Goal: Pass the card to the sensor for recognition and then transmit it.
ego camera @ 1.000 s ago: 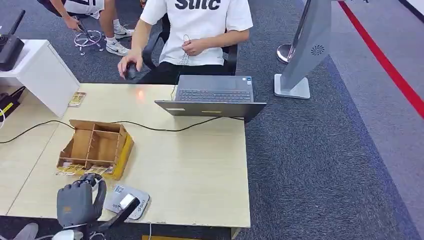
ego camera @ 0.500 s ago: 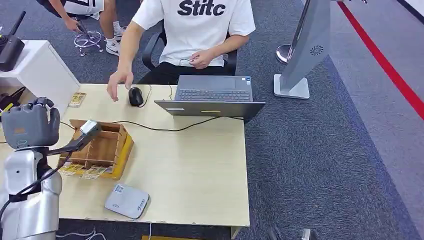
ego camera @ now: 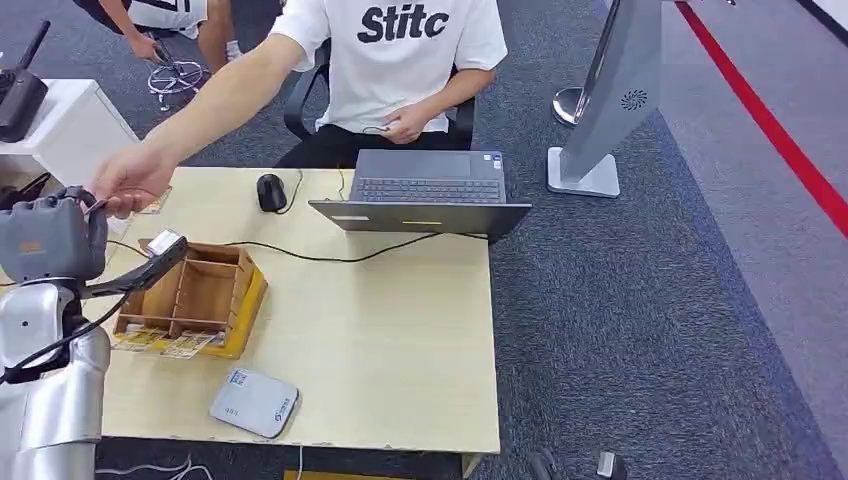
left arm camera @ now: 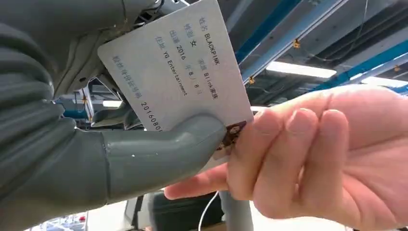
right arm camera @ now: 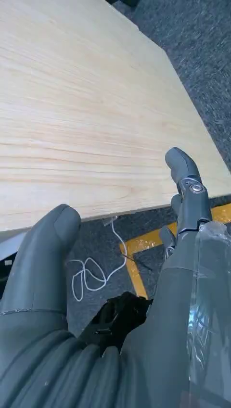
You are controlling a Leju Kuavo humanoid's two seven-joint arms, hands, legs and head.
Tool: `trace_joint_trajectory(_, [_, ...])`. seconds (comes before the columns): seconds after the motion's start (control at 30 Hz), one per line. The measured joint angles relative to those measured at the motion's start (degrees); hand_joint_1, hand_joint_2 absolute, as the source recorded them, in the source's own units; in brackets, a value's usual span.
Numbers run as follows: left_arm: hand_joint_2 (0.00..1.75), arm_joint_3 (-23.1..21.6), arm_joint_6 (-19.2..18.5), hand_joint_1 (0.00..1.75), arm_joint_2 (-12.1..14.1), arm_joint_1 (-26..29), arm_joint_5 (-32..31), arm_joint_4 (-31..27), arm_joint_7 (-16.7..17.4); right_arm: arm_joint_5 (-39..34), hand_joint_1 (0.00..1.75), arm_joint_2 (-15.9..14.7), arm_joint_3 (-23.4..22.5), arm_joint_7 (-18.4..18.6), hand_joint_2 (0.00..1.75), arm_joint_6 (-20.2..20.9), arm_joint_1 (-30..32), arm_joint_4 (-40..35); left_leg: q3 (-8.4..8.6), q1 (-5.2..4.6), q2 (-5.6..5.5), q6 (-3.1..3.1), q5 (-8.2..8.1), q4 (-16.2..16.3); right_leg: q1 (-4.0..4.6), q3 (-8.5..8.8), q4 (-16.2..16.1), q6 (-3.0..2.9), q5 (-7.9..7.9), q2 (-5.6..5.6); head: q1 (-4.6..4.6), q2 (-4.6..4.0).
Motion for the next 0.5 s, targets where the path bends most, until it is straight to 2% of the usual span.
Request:
trace_joint_trajectory(0.3, [1.75, -0.3, 0.4, 1.75, 0.5, 0.1, 0.1, 1.4, 0.3, 0.2, 0.00, 0.2, 0.0, -0.1, 1.75, 0.3, 0.0, 0.0, -0.02, 0.01, 0.17, 0.00, -0.01, 0.0, 0.01, -0.05, 0.0, 0.00, 0.00, 0.18, 0.00, 0.00])
trace_joint_trajectory(0.33, [1.75, -0.3, 0.5, 0.75, 0.5, 0.2, 0.1, 1.4, 0.2, 0.2, 0.00, 0.2, 0.0, -0.2, 1.75, 0.4, 0.0, 0.0, -0.04, 0.01, 0.18, 0.00, -0.01, 0.0, 0.01, -0.07, 0.0, 0.00, 0.00, 0.19, 0.02, 0.00])
trace_joint_trajectory(0.37, [1.75, -0.3, 0.8, 0.00, 0.5, 0.3, 0.2, 1.4, 0.2, 0.2, 0.00, 0.2, 0.0, -0.2, 1.75, 0.4, 0.0, 0.0, -0.06, 0.01, 0.19, 0.00, -0.01, 0.0, 0.01, -0.10, 0.0, 0.00, 0.00, 0.20, 0.00, 0.00])
trace_joint_trajectory(0.5, [1.75, -0.3, 2.1, 0.00, 0.4, 1.3, 0.2, 1.3, 0.1, 0.0, 0.00, 0.2, 0.0, -0.4, 1.75, 0.5, 0.1, 0.0, -0.10, 0.00, 0.20, 0.01, -0.02, 0.0, 0.00, -0.14, 0.0, 0.00, 0.00, 0.20, 0.02, 0.00])
